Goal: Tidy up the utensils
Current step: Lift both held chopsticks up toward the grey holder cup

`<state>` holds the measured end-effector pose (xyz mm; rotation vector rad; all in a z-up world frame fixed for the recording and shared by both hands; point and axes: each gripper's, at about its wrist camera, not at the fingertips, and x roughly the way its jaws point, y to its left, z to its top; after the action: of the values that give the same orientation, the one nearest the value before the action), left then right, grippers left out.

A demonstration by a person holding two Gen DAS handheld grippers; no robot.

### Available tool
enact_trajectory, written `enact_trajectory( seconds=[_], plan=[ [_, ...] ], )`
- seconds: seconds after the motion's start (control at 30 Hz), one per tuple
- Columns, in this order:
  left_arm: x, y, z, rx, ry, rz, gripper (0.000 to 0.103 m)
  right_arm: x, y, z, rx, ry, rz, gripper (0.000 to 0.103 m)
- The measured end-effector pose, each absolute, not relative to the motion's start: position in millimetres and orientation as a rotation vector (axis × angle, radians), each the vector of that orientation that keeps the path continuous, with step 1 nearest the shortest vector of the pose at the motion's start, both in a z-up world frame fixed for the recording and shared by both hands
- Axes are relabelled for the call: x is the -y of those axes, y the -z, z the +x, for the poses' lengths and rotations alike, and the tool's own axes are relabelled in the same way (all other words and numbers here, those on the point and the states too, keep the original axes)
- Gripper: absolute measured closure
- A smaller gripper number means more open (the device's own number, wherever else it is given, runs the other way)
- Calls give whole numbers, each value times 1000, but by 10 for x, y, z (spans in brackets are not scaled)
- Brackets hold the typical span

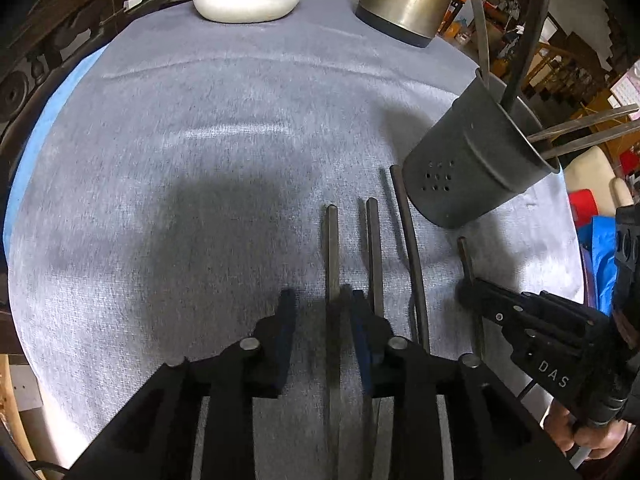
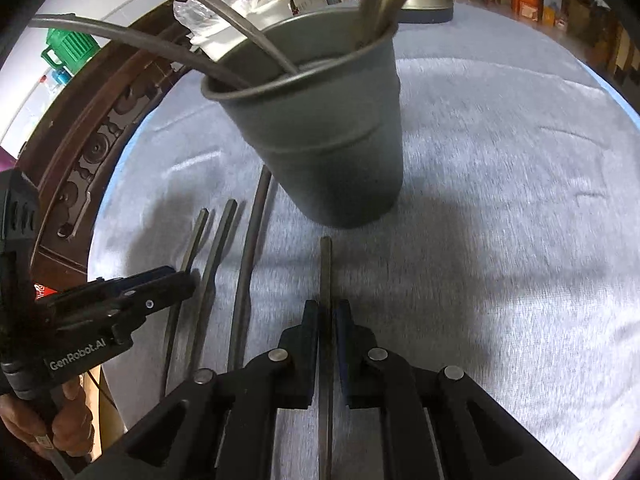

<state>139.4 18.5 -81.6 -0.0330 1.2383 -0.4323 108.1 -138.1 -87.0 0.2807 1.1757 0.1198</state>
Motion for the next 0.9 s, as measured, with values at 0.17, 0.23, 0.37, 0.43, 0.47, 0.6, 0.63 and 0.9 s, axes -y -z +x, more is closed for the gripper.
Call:
enact_trajectory(
  seconds=[0.17,0.23,0.37,0.43,0.47,0.6,0.63,0.9],
  plan=[
    [-116,824,1497,-1222,450,-65,96,1450,770,1013,-1128,-153,286,96],
    [-204,722,1432,-1187,459,-85,96,1475,648,970,-1088,-171,294,97],
    [-288,427,1326,-1095,468,-123,96,1496,379,839,-1002,-209,276,97],
    [-344,244,1240,-1033,470,-133,97,1504,216,763,-948,-232,275,97],
    [-371,172,1216,-1009,470,-137,97,1511,147,745,-927,-241,274,97],
    [-478,-167,1059,-895,469,-157,97,1503,-162,595,-809,-280,261,97],
    [-489,-239,1021,-864,466,-159,97,1504,-246,551,-774,-285,260,97],
    [-511,-596,791,-670,452,-147,97,1545,-526,307,-619,-274,283,97]
  ],
)
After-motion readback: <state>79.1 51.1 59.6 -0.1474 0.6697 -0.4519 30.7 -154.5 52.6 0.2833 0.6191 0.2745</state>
